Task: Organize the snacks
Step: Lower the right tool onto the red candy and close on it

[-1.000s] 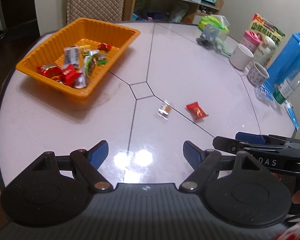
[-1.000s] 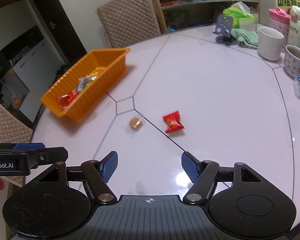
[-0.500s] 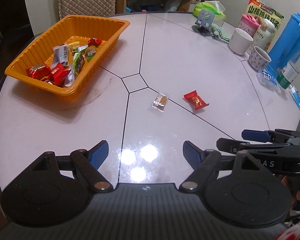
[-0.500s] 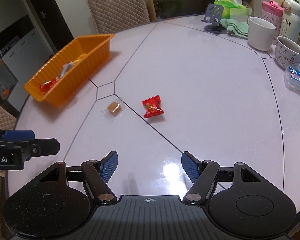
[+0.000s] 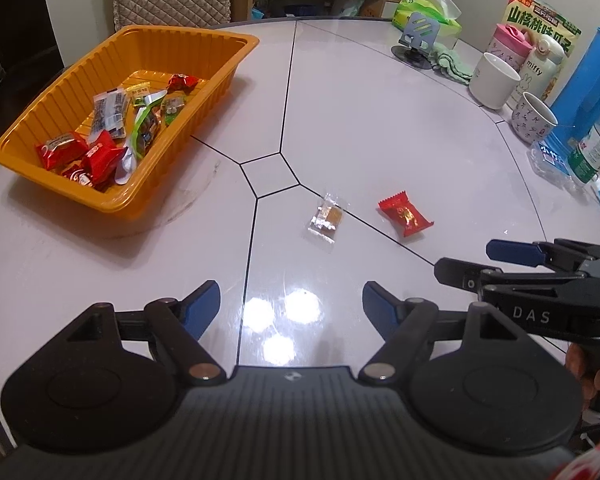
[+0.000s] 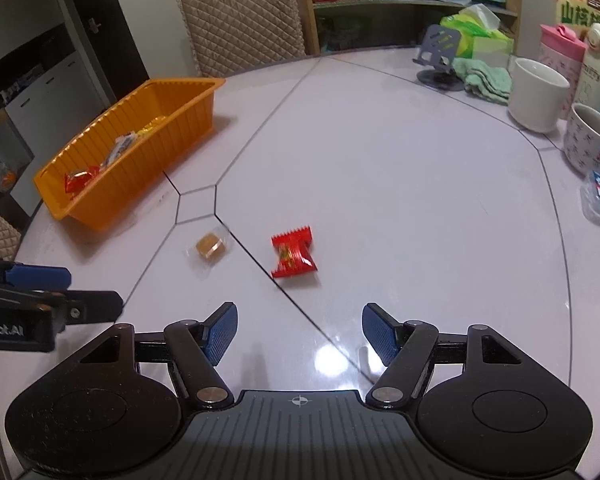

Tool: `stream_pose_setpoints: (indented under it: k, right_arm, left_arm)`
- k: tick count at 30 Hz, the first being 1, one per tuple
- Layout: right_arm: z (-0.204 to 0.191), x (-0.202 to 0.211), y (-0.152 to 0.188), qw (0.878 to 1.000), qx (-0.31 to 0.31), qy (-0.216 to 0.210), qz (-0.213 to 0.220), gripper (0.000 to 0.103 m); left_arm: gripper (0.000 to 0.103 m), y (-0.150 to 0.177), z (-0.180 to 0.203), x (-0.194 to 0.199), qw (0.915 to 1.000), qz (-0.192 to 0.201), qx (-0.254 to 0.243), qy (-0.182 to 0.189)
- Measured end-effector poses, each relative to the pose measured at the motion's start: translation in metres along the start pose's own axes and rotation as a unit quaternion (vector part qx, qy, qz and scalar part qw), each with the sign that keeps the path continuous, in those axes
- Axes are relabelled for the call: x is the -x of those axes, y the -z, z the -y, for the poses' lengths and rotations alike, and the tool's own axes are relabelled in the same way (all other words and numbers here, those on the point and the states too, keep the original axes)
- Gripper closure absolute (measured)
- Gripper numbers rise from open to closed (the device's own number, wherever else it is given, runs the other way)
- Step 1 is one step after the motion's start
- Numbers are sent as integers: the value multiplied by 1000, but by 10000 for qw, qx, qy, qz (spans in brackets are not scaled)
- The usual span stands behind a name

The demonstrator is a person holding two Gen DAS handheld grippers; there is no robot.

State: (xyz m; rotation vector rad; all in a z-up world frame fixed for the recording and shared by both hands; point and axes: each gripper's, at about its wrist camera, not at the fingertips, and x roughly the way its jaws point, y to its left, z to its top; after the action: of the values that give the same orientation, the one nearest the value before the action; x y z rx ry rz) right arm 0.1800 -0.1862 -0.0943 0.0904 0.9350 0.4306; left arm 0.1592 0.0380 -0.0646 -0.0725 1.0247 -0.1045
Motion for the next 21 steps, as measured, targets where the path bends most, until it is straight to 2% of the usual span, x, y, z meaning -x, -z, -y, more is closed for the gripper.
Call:
stream_pose_setpoints:
  k: [3, 8, 21]
  right_arm:
    - [-2, -6, -5, 9999, 125, -2, 60, 34]
    - [-4, -24, -12, 9998, 195, -11, 52, 46]
    - [-9, -59, -27, 9986, 524, 102, -25, 61]
  left_arm:
    - [27, -4, -1, -7, 10000, -11, 4, 1]
    - [27, -8, -2, -15, 10000, -29, 4, -13]
    - [28, -18, -5, -31, 10000, 31, -77, -7]
